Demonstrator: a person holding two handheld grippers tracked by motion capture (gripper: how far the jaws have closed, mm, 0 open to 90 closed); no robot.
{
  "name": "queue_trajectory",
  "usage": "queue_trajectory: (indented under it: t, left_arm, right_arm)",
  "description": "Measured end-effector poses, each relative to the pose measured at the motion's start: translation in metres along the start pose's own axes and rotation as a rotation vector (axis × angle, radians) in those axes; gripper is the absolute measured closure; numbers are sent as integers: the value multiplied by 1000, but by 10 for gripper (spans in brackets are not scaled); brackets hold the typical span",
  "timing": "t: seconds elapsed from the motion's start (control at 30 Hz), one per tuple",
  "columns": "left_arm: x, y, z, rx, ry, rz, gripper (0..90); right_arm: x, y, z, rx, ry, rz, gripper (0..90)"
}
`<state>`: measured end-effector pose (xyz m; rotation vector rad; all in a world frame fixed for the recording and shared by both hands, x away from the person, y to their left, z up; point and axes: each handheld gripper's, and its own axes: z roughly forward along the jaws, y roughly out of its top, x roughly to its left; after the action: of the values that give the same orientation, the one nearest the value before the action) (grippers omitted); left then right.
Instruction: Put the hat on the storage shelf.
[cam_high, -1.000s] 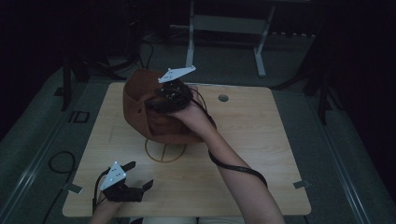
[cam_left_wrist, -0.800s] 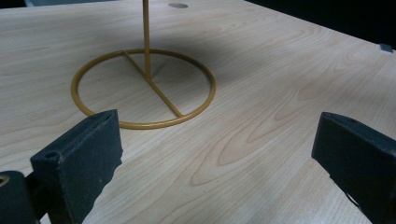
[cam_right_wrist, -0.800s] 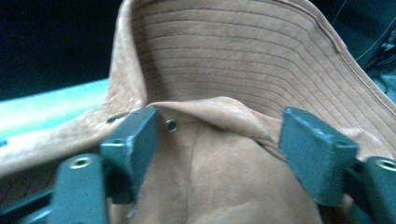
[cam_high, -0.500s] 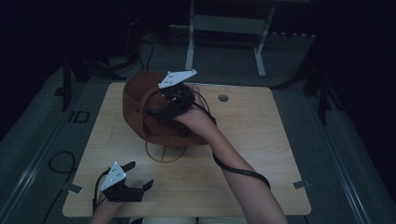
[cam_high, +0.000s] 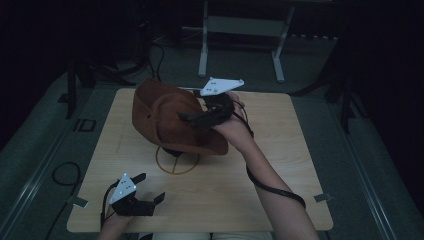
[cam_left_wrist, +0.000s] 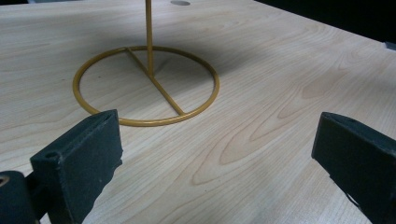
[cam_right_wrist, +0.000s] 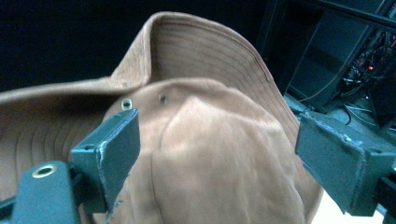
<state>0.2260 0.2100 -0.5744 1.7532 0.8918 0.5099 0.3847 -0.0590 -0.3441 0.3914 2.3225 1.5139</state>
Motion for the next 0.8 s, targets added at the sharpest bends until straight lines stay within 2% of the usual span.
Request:
queue_trajectory:
  t: [0.27,0.33,0.4,0.47,0.53,0.57,0.67,0.77,0.8]
  left_arm:
    - [-1,0,0,-2,11,13,24]
    - [-1,0,0,-3,11,15,24]
    - [-2,0,1,-5,13,15,24]
    - [-2,0,1,-4,13,15,24]
    - [-2,0,1,-5,12,14,24]
    - [-2,0,1,-6,12,15,24]
    - [-2,0,1,-7,11,12,24]
    - [-3,0,1,-9,10,14,24]
    - [-3,0,1,-9,11,15,24]
  right_arm:
    - [-12,-27,-24,11,-28,43,141]
    - [-18,-40,-34,20,-41,60,142]
    - [-19,-43,-36,23,-44,63,142]
    - [-24,-57,-45,32,-58,84,142]
    - [-24,-57,-45,32,-58,84,142]
    - [-27,-70,-52,42,-69,95,142]
    - [-29,-80,-56,46,-76,109,143]
    - [-31,-98,-65,51,-90,133,144]
    - [-31,-98,-65,51,-90,133,144]
